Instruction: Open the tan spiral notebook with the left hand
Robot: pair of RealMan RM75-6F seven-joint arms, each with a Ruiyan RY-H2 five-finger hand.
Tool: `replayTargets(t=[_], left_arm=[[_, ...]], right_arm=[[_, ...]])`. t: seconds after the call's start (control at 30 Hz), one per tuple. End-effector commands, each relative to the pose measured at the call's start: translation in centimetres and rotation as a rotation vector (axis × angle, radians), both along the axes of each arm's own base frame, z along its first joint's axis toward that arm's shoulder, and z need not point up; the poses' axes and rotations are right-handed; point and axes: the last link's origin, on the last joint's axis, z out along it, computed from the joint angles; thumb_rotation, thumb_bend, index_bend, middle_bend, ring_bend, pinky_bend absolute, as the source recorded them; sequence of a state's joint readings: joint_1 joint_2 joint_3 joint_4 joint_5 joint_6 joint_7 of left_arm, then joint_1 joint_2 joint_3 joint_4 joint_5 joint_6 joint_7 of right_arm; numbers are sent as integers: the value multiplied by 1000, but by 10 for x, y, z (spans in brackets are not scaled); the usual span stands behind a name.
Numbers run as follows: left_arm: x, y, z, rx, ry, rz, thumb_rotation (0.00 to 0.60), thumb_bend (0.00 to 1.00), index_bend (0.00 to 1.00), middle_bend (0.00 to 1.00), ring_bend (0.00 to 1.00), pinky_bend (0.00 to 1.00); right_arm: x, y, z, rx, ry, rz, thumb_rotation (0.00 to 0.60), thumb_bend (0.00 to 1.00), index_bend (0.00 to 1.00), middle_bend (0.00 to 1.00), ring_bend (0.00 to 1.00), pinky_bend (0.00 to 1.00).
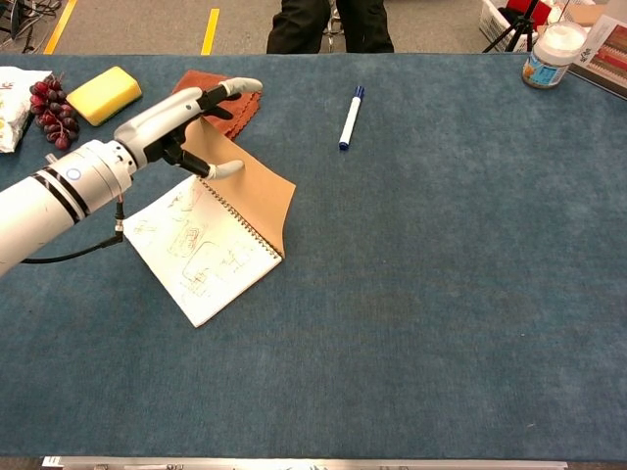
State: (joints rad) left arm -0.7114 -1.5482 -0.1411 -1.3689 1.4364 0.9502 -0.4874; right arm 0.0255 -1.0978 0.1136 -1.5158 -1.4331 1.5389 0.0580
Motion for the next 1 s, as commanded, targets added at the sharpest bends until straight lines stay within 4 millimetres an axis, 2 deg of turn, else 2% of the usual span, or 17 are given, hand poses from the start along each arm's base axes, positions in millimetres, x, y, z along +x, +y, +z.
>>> replayTargets(t=[0.03,0.23,0.53,1.0], left_arm=[[8,2,1,-9,-39,7,600,269,9,0,0,139],[16,3,2,-32,-61,13,600,269,0,0,0,139],[30,-1,-7,-115,-129,42,600,269,0,0,0,154],[35,9,-10,-66,-230,74,600,269,0,0,0,164]], right_arm=[[-1,1,0,-2,-1,-4,600,225,607,475,428,462],[-2,2,2,-9,-2,-8,600,226,607,475,428,462],[-1,5,3,-16,-2,-8,600,226,607,475,428,462],[-3,7,3,-13,-4,-16,600,226,607,475,428,462]])
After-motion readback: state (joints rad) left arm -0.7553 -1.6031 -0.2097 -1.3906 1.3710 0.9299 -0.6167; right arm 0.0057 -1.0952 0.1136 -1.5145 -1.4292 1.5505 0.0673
